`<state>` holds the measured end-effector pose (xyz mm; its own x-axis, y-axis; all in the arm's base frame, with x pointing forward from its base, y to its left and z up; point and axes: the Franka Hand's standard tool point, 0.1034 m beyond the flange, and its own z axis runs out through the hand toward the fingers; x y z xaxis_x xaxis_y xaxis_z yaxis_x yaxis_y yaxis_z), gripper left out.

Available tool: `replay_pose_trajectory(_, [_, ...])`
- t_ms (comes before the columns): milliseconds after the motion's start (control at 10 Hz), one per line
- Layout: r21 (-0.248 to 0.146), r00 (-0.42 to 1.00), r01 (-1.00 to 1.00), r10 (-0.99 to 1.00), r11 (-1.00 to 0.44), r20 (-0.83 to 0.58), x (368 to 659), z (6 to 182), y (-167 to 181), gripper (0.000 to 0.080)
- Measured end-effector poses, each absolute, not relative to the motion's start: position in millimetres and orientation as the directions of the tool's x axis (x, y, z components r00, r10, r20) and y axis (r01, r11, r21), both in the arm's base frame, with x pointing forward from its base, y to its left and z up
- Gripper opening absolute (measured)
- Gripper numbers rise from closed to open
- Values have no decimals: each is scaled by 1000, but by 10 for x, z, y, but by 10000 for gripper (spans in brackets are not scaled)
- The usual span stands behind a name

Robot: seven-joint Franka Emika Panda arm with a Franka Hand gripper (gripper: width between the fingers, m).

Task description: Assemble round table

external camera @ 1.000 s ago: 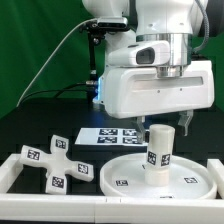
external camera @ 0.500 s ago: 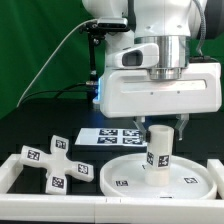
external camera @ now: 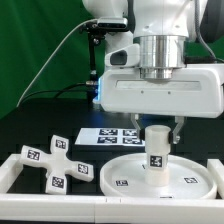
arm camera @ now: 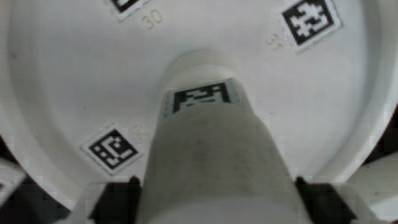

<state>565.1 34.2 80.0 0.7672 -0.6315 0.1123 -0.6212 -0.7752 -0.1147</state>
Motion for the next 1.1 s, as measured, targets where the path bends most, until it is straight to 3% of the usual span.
replay_pose_trajectory(200, [-149, 543, -826, -839, -543, 48, 5629, 796, 317, 406])
replay_pose_trajectory(600, [-159, 379, -913, -925, -375, 6, 5610, 793, 311, 406])
replay_pose_trajectory(900, [-92, -206, -971, -968, 220, -141, 5614, 807, 436, 406])
replay_pose_trajectory(1000, [-75, -323, -938, -932, 338, -162, 5623, 807, 465, 406])
replay_pose_trajectory(1100, [-81, -280, -952, -947, 295, -158, 5618, 799, 462, 412])
